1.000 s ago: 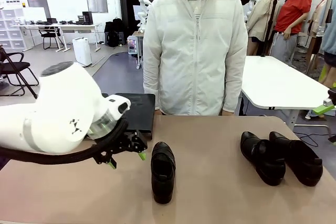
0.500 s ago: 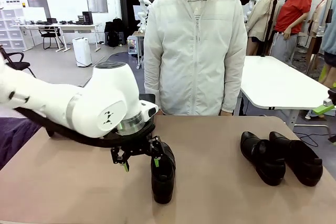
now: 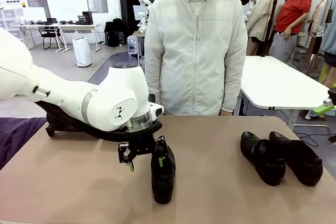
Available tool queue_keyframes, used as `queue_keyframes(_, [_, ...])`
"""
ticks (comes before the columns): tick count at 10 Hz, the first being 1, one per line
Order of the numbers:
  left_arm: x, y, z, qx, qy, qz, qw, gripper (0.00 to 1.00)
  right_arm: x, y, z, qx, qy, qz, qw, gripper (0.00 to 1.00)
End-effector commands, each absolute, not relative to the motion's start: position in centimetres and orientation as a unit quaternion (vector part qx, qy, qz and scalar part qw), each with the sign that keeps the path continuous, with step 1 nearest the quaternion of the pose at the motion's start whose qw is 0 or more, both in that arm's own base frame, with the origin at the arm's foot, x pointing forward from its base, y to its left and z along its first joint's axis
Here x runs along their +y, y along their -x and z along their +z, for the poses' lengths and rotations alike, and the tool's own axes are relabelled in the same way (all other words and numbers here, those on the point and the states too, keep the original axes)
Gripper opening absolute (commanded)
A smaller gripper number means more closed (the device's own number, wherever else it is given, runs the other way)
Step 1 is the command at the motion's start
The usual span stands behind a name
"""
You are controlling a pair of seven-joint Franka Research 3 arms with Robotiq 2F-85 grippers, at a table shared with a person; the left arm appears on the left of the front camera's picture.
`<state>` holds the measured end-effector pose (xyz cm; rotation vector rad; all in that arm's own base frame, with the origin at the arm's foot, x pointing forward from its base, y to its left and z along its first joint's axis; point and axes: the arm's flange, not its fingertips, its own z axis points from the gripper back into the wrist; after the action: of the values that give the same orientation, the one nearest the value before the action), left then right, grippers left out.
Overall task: Organize the shoes by placing them on the stand.
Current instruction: Place the Shoe from the middle of the table onto the Shoes Stand.
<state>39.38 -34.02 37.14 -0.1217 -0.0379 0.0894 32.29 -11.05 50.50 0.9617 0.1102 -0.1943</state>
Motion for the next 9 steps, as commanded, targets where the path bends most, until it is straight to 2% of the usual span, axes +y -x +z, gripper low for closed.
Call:
queue_keyframes(1, [-34.7,-40.3,35.4,-0.037,0.041,0.082,0.995,1.0,-11.2,-32.4,50.8,0.048,-0.47,-0.084,0.877,1.0])
queue_keyframes(2, [-34.8,-40.6,34.5,-0.039,0.042,0.086,0.995,1.0,-11.2,-32.4,50.8,0.048,-0.47,-0.084,0.877,1.0])
queue_keyframes(3, [-34.9,-40.7,34.1,-0.046,0.039,0.086,0.994,0.79,-11.2,-32.4,50.8,0.048,-0.47,-0.084,0.877,1.0])
queue_keyframes(4, [-34.9,-40.7,34.0,-0.048,0.04,0.084,0.994,0.2,-11.2,-32.4,50.8,0.048,-0.47,-0.084,0.877,1.0])
queue_keyframes(5, [-34.9,-40.6,34.0,-0.047,0.043,0.083,0.995,0.0,-11.2,-32.4,50.8,0.048,-0.47,-0.084,0.877,1.0])
queue_keyframes(9, [-34.9,-40.6,34.1,-0.048,0.043,0.078,0.995,0.0,-11.2,-32.4,50.8,0.048,-0.47,-0.084,0.877,1.0])
